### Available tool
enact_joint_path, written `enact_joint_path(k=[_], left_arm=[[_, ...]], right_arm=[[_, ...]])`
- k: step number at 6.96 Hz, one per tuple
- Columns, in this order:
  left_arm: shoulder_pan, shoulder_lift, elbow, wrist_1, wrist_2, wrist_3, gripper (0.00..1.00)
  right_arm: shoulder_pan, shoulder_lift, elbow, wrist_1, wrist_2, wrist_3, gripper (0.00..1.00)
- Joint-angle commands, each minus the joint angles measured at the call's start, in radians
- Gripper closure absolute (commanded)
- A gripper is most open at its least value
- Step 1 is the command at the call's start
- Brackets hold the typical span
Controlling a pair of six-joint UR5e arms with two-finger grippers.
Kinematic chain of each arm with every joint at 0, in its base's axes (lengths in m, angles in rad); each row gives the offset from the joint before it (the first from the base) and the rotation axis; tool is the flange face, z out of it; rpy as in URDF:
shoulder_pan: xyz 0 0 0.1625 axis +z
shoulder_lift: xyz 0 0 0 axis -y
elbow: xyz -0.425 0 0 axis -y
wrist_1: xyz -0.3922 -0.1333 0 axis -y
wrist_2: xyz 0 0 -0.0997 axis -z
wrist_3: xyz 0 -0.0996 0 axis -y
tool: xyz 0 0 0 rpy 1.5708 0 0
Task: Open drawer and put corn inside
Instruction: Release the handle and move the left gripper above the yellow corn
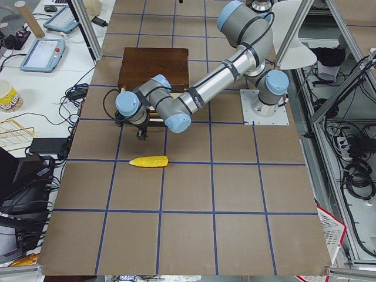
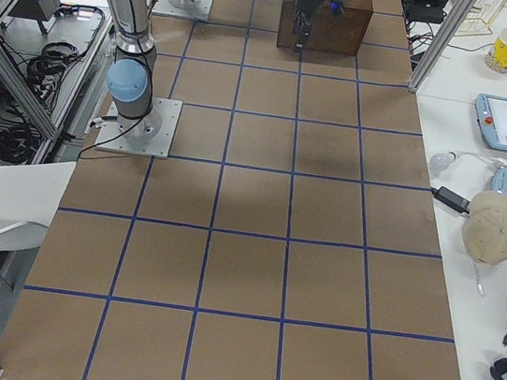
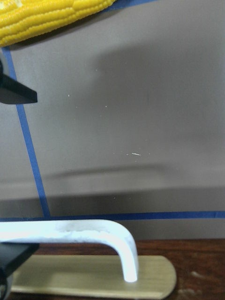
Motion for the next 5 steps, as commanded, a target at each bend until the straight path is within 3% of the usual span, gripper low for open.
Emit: enact_joint_path(k=[1,3,5], left_arm=[[0.0,0.015,0.032,0.001,0.05,-0.011,0.0],[0.05,0.015,0.029,0.042,0.073,-0.067,0.0],[0.064,-0.006,0.016,0.102,0.166,-0.113,0.0]], right_arm=[[0.0,0.0,0.0,0.0,0.0,0.0,0.0],[0.0,0.0,0.0,0.0,0.0,0.0,0.0],[0.0,0.0,0.0,0.0,0.0,0.0,0.0]])
